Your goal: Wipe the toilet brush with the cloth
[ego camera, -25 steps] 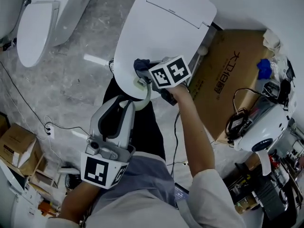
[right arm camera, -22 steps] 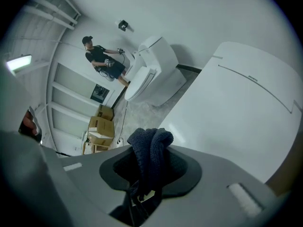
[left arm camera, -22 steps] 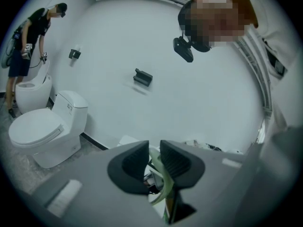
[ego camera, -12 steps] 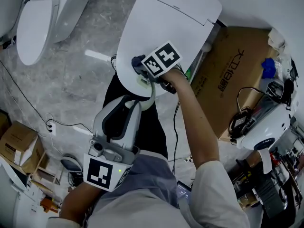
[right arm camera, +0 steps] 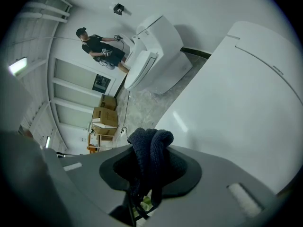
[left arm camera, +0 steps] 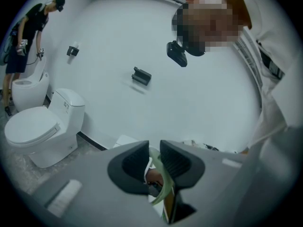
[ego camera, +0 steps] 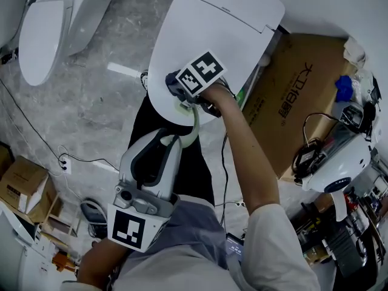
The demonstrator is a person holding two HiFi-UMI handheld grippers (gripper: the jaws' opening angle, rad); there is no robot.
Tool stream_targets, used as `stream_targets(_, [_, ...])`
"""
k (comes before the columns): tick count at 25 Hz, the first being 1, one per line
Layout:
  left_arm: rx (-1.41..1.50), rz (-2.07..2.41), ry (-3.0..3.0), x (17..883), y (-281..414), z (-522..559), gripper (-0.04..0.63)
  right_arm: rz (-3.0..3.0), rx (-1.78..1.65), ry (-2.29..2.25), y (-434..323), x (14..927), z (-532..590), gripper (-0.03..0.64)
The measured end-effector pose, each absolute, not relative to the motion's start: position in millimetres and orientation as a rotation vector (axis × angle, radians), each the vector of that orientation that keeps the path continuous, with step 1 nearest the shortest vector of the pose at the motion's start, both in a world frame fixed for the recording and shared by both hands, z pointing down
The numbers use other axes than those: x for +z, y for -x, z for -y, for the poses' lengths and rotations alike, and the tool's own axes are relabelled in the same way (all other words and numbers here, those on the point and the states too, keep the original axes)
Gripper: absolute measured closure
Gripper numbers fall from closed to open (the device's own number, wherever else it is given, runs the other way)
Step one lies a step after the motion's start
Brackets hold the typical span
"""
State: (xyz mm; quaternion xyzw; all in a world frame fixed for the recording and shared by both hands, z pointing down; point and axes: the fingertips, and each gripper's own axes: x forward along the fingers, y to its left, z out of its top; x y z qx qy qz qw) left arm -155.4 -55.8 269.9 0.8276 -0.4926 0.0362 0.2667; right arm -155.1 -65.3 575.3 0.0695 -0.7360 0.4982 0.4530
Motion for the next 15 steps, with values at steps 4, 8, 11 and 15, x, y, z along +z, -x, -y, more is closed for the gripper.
stream_targets(4, [0.112,1.320,-2.219,273,156,54,0.595,1.802,1.224,-0.162,156,582,66,0.500])
stream_targets(8, [0.143,1.295,-2.206,277,153,50,0.595,1.788,1.230,-0.161,156,589,69,0.500])
stream_targets(11, [0.149,1.299,-2.211,277,152,51,0.595,1.774,1.233,-0.158,155,594,68,0.500])
stream_targets(15, [0.152,1.305,-2.211,278,152,53,0.595,1.765,1.236,-0.152,157,601,69,0.500])
